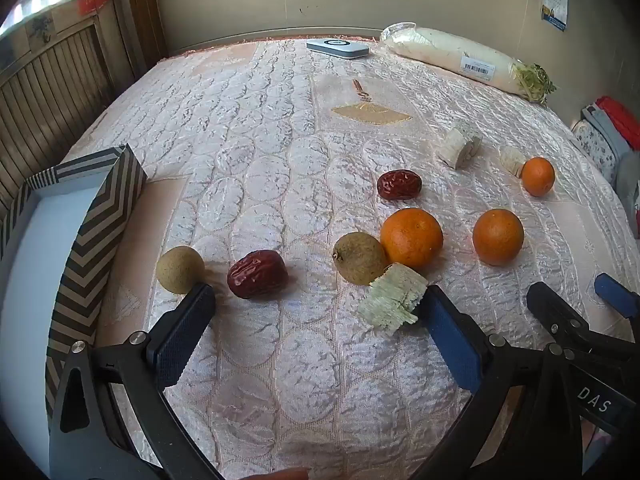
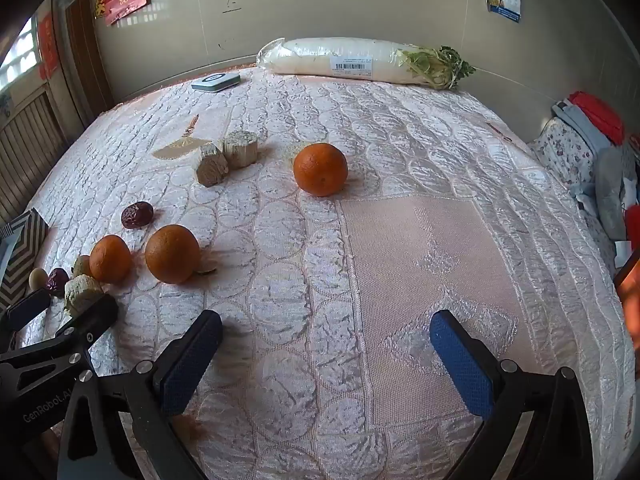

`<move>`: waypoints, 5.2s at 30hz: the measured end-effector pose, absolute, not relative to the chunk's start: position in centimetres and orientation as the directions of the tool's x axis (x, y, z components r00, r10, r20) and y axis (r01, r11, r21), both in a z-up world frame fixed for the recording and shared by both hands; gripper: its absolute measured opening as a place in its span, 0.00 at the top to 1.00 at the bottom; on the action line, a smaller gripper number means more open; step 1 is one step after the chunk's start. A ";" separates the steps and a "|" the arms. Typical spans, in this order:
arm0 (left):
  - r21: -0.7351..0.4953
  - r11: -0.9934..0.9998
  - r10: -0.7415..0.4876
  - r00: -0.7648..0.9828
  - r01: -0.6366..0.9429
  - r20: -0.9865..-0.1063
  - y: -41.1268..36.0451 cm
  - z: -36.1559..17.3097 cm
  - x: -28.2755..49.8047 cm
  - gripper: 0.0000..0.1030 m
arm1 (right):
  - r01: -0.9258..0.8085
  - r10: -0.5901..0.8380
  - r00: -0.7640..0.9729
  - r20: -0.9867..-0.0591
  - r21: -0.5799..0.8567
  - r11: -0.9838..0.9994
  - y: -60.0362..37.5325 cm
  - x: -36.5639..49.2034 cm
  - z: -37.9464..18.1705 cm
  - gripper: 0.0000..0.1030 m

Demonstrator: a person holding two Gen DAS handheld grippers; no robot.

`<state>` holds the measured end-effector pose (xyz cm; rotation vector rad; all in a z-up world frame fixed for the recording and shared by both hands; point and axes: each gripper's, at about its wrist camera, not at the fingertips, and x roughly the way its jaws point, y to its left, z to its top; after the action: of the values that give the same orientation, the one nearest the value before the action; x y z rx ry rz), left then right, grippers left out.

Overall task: Organize fruits
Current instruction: 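Move the right tool toward the brown kiwi on the quilt, then close the right tool on the brown kiwi and lift it, then grasp the green-white cabbage chunk with the left tool while the right tool holds the kiwi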

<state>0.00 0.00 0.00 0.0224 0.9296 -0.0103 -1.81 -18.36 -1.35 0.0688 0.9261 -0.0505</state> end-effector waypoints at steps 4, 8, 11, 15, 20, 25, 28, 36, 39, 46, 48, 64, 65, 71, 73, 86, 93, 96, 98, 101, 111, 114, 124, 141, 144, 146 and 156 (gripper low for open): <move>0.015 1.000 0.002 0.598 0.018 -0.802 0.0 0.0 0.0 0.00 | 0.073 -0.014 0.600 -0.800 0.038 0.997 -18.4 -1.8 -1.4 0.00; 0.027 1.000 0.026 0.593 -0.006 -0.805 0.0 0.1 -0.2 0.00 | 0.081 -0.019 0.602 -0.799 0.037 0.996 -18.4 -1.9 -1.4 0.00; 0.047 0.999 0.044 0.627 -0.012 -0.778 0.3 1.2 -1.3 0.00 | 0.091 -0.011 0.620 -0.784 0.058 0.994 -18.3 -2.4 -0.9 0.00; 0.040 0.999 0.043 0.679 -0.020 -0.733 1.0 3.3 -2.6 0.00 | 0.091 -0.015 0.653 -0.757 0.059 0.994 -18.5 -3.7 0.7 0.00; 0.017 0.999 0.041 0.713 -0.041 -0.700 2.5 5.5 -4.2 0.00 | 0.081 -0.025 0.691 -0.722 0.043 0.996 -17.8 -5.0 2.7 0.00; 0.025 0.998 0.056 0.734 -0.053 -0.677 3.3 6.5 -5.5 0.00 | 0.069 -0.043 0.727 -0.685 0.010 0.998 -16.8 -6.3 4.4 0.00; 0.014 0.998 0.051 0.735 -0.056 -0.676 3.8 6.8 -6.1 0.00 | 0.059 -0.041 0.744 -0.667 0.005 0.998 -16.4 -7.1 5.1 0.00; 0.001 0.999 0.033 0.746 -0.044 -0.665 4.1 7.6 -7.2 0.00 | 0.043 -0.041 0.767 -0.640 -0.013 0.999 -15.6 -8.4 6.4 0.00; 0.003 0.999 0.031 0.750 -0.039 -0.661 4.0 7.9 -7.5 0.00 | 0.038 -0.035 0.775 -0.631 -0.009 0.999 -15.6 -8.8 6.7 0.00; -0.001 0.999 0.026 0.754 -0.036 -0.656 3.8 8.1 -7.9 0.00 | 0.023 -0.022 0.785 -0.619 -0.007 1.000 -15.5 -9.5 6.8 0.00; 0.000 0.999 0.026 0.752 -0.034 -0.658 3.7 8.1 -8.0 0.00 | 0.020 -0.020 0.785 -0.619 -0.007 1.000 -15.4 -9.5 6.9 0.00; 0.006 1.000 0.025 0.756 -0.028 -0.654 3.3 8.0 -8.2 0.00 | 0.002 -0.001 0.786 -0.618 0.000 1.000 -15.4 -9.5 6.8 0.00; 0.006 1.000 0.024 0.756 -0.026 -0.654 3.2 8.0 -8.2 0.00 | -0.001 0.001 0.787 -0.617 0.001 1.000 -15.4 -9.5 6.8 0.00; 0.008 1.000 0.019 0.757 -0.018 -0.653 3.0 7.9 -8.2 0.00 | -0.008 0.011 0.788 -0.615 0.008 1.000 -15.4 -9.6 6.7 0.00; 0.007 1.000 0.016 0.756 -0.015 -0.654 3.0 7.8 -8.2 0.00 | -0.008 0.013 0.788 -0.616 0.011 1.000 -15.5 -9.6 6.7 0.00; -0.037 0.999 -0.009 0.730 -0.023 -0.683 3.9 7.1 -7.7 0.00 | -0.061 0.073 0.765 -0.640 0.041 0.997 -16.2 -9.3 6.0 0.27; -0.005 1.000 0.004 0.736 -0.010 -0.677 4.0 7.3 -7.4 0.00 | -0.154 0.197 0.696 -0.690 0.124 0.980 -16.9 -9.1 4.3 0.46; 0.001 1.000 0.007 0.730 -0.008 -0.683 4.3 7.2 -7.1 0.00 | -0.226 0.277 0.651 -0.707 0.168 0.960 -16.2 -9.2 3.5 0.46; 0.003 1.000 0.008 0.720 -0.009 -0.694 4.5 6.9 -6.9 0.00 | -0.265 0.297 0.629 -0.719 0.160 0.951 -15.3 -9.3 2.8 0.46; 0.007 1.000 0.014 0.709 -0.013 -0.706 4.7 6.4 -6.6 0.00 | -0.312 0.323 0.590 -0.740 0.160 0.936 -14.3 -9.3 1.7 0.54; -0.013 0.999 -0.042 0.666 0.048 -0.745 3.3 5.1 -5.7 0.01 | -0.350 0.329 0.556 -0.763 0.144 0.926 -13.3 -8.4 0.0 0.73; -0.017 0.998 -0.056 0.657 0.065 -0.752 2.6 4.8 -5.2 0.01 | -0.346 0.326 0.563 -0.760 0.141 0.927 -13.6 -8.5 0.1 0.73; 0.028 0.987 -0.084 0.651 0.160 -0.754 -0.6 4.1 -3.5 0.04 | -0.311 0.310 0.585 -0.749 0.146 0.939 -15.3 -8.3 0.6 0.73; 0.010 0.978 -0.116 0.584 0.208 -0.803 -1.7 1.2 -0.9 0.78 | -0.296 0.313 0.595 -0.740 0.159 0.942 -16.1 -8.0 0.7 0.73; -0.003 0.978 -0.128 0.587 0.209 -0.799 -1.3 1.6 -1.5 0.79 | -0.302 0.313 0.597 -0.738 0.155 0.941 -15.9 -8.1 0.8 0.73; -0.008 0.979 -0.131 0.593 0.205 -0.795 -1.0 2.0 -2.0 0.79 | -0.306 0.315 0.599 -0.736 0.152 0.940 -15.7 -8.2 0.9 0.73; -0.022 0.990 -0.105 0.618 0.142 -0.779 1.9 4.0 -4.4 0.79 | -0.334 0.325 0.604 -0.728 0.139 0.932 -13.9 -8.8 1.8 0.73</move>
<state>-4.36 1.87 3.98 0.0434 0.8938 -0.1422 -8.76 -13.92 1.82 -0.0116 0.8401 0.3817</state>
